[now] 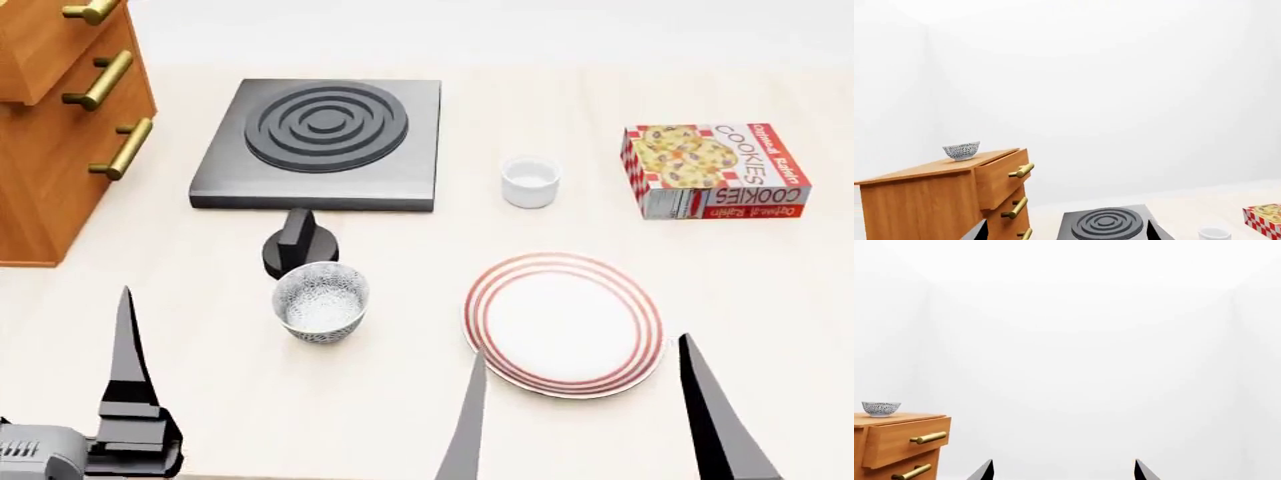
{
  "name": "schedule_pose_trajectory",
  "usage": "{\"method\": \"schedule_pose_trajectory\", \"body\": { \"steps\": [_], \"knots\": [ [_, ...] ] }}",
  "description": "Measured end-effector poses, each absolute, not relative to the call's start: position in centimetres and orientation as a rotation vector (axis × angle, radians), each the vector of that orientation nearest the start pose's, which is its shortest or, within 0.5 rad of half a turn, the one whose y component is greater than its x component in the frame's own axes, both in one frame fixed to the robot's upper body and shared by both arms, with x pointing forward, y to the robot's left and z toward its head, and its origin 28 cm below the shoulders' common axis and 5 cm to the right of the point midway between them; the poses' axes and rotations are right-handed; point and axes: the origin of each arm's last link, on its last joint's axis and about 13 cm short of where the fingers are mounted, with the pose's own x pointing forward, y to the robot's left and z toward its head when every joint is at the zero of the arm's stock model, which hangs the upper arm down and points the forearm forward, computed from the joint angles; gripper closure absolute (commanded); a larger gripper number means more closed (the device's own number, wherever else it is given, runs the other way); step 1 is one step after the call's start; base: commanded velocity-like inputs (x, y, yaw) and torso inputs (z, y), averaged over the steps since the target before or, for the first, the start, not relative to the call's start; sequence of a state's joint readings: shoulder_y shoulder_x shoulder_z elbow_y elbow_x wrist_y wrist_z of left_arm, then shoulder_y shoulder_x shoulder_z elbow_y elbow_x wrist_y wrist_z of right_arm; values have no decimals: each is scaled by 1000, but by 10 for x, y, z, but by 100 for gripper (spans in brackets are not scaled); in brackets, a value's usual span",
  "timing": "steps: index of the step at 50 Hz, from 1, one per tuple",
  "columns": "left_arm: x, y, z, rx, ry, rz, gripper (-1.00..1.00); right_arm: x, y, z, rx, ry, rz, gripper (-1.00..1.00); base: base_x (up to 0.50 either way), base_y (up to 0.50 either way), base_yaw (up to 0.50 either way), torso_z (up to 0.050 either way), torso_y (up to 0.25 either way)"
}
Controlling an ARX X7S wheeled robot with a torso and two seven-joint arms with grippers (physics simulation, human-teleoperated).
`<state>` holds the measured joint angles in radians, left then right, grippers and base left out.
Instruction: Pick the akita bowl on the wooden cabinet and place it on the plate.
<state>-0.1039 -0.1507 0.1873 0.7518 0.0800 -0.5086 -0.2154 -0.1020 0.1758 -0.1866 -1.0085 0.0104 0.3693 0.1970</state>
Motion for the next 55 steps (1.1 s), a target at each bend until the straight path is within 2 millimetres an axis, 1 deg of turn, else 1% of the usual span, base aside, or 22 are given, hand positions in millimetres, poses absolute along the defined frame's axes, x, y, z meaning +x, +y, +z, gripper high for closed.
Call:
{"method": "schedule_pose_trajectory", "body": {
  "steps": [5,13,38,46,55],
  "knots": [
    [196,198,156,171,-363,77,-100,140,-84,169,-32,-532,65,-100,79,0,0,0,0],
    [195,198,161,178,-365,87,-100,139,-83,170,-29,-543,81,-100,498,-52,0,0,0],
    [190,196,168,184,-380,88,-100,138,-82,170,-33,-548,87,-100,500,-56,0,0,0],
    [191,196,175,181,-386,58,-100,137,-82,171,-35,-555,83,-100,37,0,0,0,2],
    [195,197,194,149,-423,1,-100,138,-82,171,-37,-563,66,-100,0,0,0,0,0]
  ]
}}
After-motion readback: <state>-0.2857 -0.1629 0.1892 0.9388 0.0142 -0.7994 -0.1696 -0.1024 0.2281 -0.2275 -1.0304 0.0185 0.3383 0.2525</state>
